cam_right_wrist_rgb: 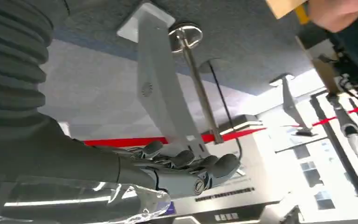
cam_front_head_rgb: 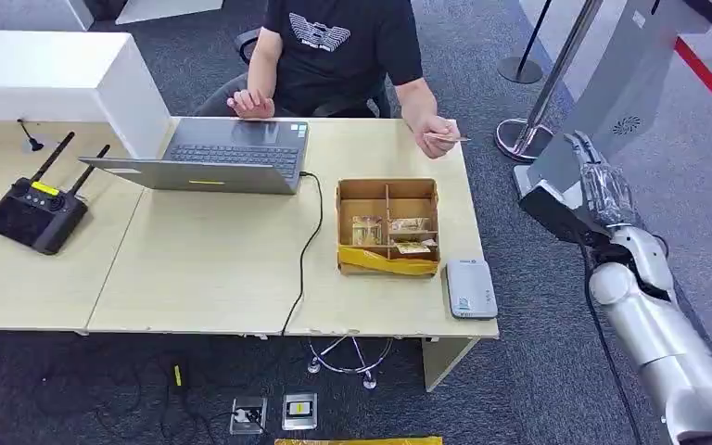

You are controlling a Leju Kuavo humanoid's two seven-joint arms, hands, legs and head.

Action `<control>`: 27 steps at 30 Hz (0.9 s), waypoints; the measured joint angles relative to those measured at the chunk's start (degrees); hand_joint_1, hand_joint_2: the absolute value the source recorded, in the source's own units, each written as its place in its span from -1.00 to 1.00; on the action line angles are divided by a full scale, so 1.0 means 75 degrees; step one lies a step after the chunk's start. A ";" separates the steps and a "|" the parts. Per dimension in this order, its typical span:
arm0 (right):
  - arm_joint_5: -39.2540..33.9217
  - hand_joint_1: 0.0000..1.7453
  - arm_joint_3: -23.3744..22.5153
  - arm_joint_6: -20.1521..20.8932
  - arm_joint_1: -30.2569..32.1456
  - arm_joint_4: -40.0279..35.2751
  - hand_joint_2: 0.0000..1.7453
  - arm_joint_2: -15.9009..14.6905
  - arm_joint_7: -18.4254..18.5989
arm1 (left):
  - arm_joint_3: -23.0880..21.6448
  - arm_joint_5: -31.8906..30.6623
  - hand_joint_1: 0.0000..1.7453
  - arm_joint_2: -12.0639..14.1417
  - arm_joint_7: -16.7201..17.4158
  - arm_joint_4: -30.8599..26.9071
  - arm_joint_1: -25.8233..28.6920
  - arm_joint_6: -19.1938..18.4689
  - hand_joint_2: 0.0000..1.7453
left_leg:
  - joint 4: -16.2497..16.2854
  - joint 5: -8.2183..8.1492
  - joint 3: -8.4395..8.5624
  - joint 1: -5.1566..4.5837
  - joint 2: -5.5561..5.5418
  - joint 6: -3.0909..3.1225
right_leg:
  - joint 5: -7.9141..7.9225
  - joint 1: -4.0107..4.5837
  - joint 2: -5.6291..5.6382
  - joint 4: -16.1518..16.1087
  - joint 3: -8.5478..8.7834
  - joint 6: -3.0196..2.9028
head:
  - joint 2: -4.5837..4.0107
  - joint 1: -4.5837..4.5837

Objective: Pass the card to the sensor for recognition and then transmit it.

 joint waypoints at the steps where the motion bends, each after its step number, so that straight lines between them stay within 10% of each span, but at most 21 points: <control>1: 0.0026 -1.00 0.0093 -0.0095 -0.0077 0.0084 1.00 0.0093 -0.0052 | 0.0000 0.0000 -1.00 0.0000 0.0009 0.0003 0.0008 0.0000 -1.00 | 0.0000 0.0000 -0.0001 0.0000 0.0002 0.0000 | 0.0000 0.0000 0.0002 0.0000 -0.0001 0.0000 | 0.0000 -0.0003; 18: -0.0041 -1.00 0.1231 -0.0801 -0.1056 0.1772 1.00 0.1563 -0.0682 | 0.0000 0.0099 -1.00 -0.0003 0.0277 0.0050 0.0010 0.0000 -1.00 | 0.0000 0.0001 0.0000 0.0002 0.0005 -0.0001 | 0.0000 0.0002 0.0011 0.0000 -0.0004 0.0000 | 0.0000 0.0000; 19: -0.0047 -0.52 0.1257 -0.0813 -0.1078 0.1821 1.00 0.1601 -0.0679 | 0.0000 0.0099 -1.00 0.0000 0.0286 0.0052 0.0010 0.0000 -1.00 | 0.0000 0.0000 0.0000 0.0002 0.0006 -0.0001 | 0.0000 0.0002 0.0012 0.0000 -0.0005 0.0000 | 0.0000 -0.0003; 20: -0.0047 0.90 0.1277 -0.0821 -0.1099 0.1877 1.00 0.1639 -0.0679 | 0.0000 0.0102 -1.00 -0.0003 0.0286 0.0052 0.0010 0.0000 -1.00 | 0.0000 0.0000 0.0000 0.0002 0.0006 -0.0001 | 0.0000 0.0002 0.0013 0.0000 -0.0003 0.0000 | 0.0000 0.0000; 27: -0.0201 1.00 0.1423 -0.1005 -0.1304 0.2398 1.00 0.1883 -0.0723 | 0.0003 0.0137 -1.00 -0.0020 0.0286 0.0061 0.0016 0.0000 -1.00 | 0.0001 0.0001 0.0002 0.0001 0.0006 -0.0001 | 0.0000 0.0002 0.0012 -0.0001 -0.0004 0.0000 | 0.0000 0.0000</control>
